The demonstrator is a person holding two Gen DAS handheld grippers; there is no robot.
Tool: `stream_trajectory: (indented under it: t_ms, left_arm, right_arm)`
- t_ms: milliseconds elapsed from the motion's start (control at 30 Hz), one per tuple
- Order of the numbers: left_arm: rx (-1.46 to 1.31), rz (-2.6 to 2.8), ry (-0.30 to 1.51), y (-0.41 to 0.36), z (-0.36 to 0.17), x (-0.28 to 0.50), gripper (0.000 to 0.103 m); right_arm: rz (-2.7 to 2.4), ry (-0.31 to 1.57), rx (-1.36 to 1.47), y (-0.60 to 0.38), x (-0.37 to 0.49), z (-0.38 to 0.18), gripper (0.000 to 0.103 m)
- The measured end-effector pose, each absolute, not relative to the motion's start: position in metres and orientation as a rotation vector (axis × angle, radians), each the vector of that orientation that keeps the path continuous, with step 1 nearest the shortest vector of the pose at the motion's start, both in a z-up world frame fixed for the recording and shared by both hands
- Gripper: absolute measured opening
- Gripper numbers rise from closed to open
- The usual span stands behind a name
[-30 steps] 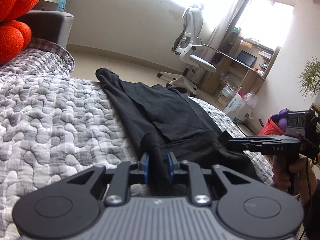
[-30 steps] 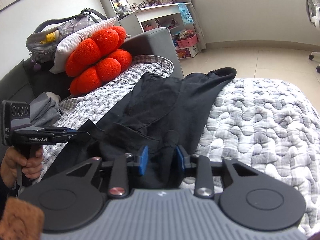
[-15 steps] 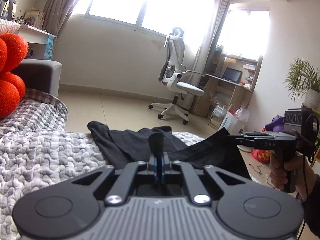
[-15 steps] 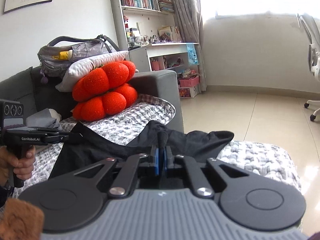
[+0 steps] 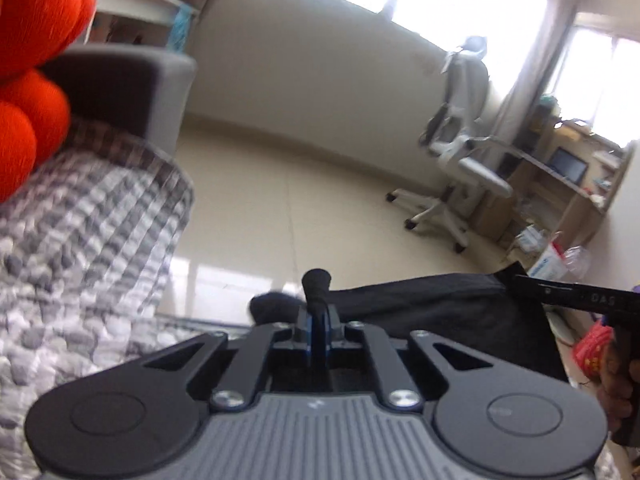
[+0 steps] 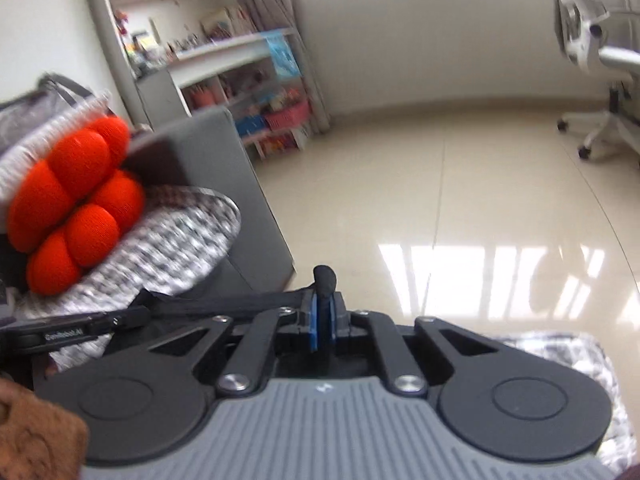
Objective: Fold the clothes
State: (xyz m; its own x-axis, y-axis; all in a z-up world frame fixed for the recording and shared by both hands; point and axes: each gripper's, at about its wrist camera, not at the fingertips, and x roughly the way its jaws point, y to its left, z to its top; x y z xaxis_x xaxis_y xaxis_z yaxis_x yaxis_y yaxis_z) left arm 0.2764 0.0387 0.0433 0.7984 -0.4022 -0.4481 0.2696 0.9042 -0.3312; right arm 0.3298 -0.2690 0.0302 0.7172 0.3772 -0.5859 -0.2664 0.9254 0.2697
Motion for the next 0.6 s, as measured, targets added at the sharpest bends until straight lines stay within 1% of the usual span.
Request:
stream_trajectory:
  t_ms: [33, 67, 100, 133, 200, 300, 333, 400, 500, 600]
  left_arm:
    - [-0.262, -0.357, 0.538, 0.040, 0.042, 0.275, 0.008]
    - [-0.266, -0.350, 0.540, 0.042, 0.041, 0.274, 0.008]
    - [-0.270, -0.343, 0.542, 0.043, 0.040, 0.273, 0.013]
    - [-0.274, -0.335, 0.544, 0.045, 0.040, 0.271, 0.028]
    - [-0.282, -0.321, 0.549, 0.048, 0.038, 0.269, 0.047]
    - [-0.295, -0.299, 0.555, 0.052, 0.035, 0.265, 0.047]
    - [-0.299, -0.291, 0.557, 0.054, 0.034, 0.264, 0.047]
    - [-0.299, -0.296, 0.571, 0.052, 0.033, 0.237, 0.047]
    - [-0.297, -0.309, 0.593, 0.049, 0.032, 0.192, 0.047]
    - [-0.296, -0.321, 0.616, 0.046, 0.032, 0.146, 0.049]
  right_arm:
    - [0.345, 0.686, 0.144, -0.266, 0.328, 0.022, 0.012]
    - [0.349, 0.641, 0.147, -0.267, 0.319, 0.021, 0.015]
    - [0.350, 0.627, 0.161, -0.269, 0.314, 0.021, 0.017]
    - [0.350, 0.620, 0.185, -0.273, 0.309, 0.020, 0.018]
    - [0.332, 0.604, 0.217, -0.281, 0.300, 0.023, 0.018]
    - [0.299, 0.583, 0.223, -0.291, 0.283, 0.033, 0.021]
    - [0.301, 0.581, 0.230, -0.294, 0.276, 0.037, 0.028]
    - [0.321, 0.592, 0.260, -0.300, 0.258, 0.042, 0.039]
    - [0.375, 0.643, 0.333, -0.308, 0.223, 0.044, 0.039]
    - [0.418, 0.683, 0.388, -0.319, 0.178, 0.040, 0.043]
